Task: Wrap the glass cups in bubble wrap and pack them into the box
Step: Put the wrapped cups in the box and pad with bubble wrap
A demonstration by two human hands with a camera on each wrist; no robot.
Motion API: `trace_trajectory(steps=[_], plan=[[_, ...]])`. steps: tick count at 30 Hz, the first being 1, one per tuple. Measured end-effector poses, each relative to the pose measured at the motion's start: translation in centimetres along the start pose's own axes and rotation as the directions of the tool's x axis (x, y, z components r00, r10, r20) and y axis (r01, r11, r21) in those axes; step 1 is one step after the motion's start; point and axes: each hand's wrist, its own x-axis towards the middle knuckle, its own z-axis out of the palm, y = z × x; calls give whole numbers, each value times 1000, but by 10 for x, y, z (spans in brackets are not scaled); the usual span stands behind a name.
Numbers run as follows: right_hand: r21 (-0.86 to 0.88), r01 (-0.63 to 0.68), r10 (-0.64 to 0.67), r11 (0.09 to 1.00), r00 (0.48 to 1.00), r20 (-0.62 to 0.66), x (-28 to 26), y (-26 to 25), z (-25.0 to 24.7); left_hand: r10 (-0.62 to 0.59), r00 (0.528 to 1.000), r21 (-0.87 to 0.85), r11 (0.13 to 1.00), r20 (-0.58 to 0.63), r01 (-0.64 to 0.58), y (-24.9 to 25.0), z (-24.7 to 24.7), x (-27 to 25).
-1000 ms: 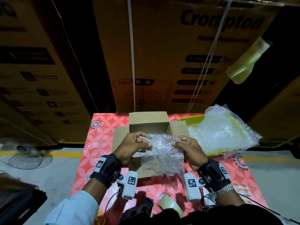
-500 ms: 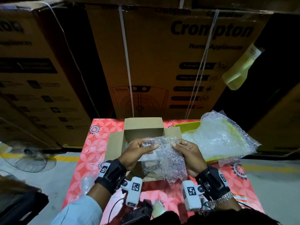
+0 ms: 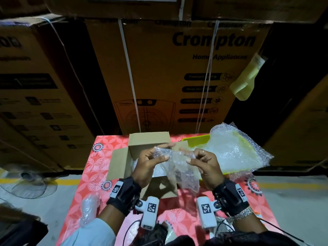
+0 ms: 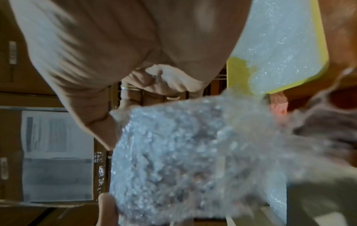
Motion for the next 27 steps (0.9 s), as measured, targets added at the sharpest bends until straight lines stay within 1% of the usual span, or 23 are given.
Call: trace_trajectory(steps=[1, 3, 4, 6, 10, 12, 14, 16, 19, 21, 23, 25, 27], plan=[[32, -2, 4, 999, 998, -62, 0, -1, 3, -33, 998, -52, 998, -54, 30, 0, 3, 1], [82, 11, 4, 997, 984, -178, 2, -2, 4, -88, 989, -99, 992, -119, 76, 1, 8, 3], [82, 8, 10, 997, 977, -215, 2, -2, 4, -98, 987, -78, 993, -130, 88, 1, 10, 2], [56, -1, 14, 998, 969, -246, 2, 0, 3, -130, 982, -52, 991, -135, 124, 0, 12, 0], [56, -56, 66, 997, 977, -204, -4, 5, -3, -150, 965, 8, 988, -214, 155, -6, 11, -4], [-26, -82, 76, 996, 980, -183, -6, 7, -7, -141, 961, 19, 989, -238, 150, -6, 10, -5], [-78, -66, 49, 995, 976, -211, -7, 9, -9, -135, 966, 11, 990, -219, 141, -6, 7, -7], [-83, -26, 5, 996, 970, -243, -9, 8, -10, -135, 973, 0, 991, -188, 137, -5, 4, -7], [-154, 72, -106, 985, 969, -224, -11, 6, -9, -129, 977, 7, 991, -169, 132, -12, -4, -5], [-157, 109, -141, 981, 969, -205, -13, 5, -8, -119, 976, 42, 991, -181, 129, -18, -8, -2], [-146, 108, -137, 983, 969, -206, -15, 5, -6, -143, 967, 32, 988, -211, 154, -14, -3, -1], [-96, 79, -99, 992, 969, -226, -17, 4, -5, -136, 970, -1, 990, -203, 139, -7, 1, -1], [-26, 40, -45, 999, 968, -246, -17, 5, -6, -102, 979, -25, 995, -177, 99, -6, 2, -2]])
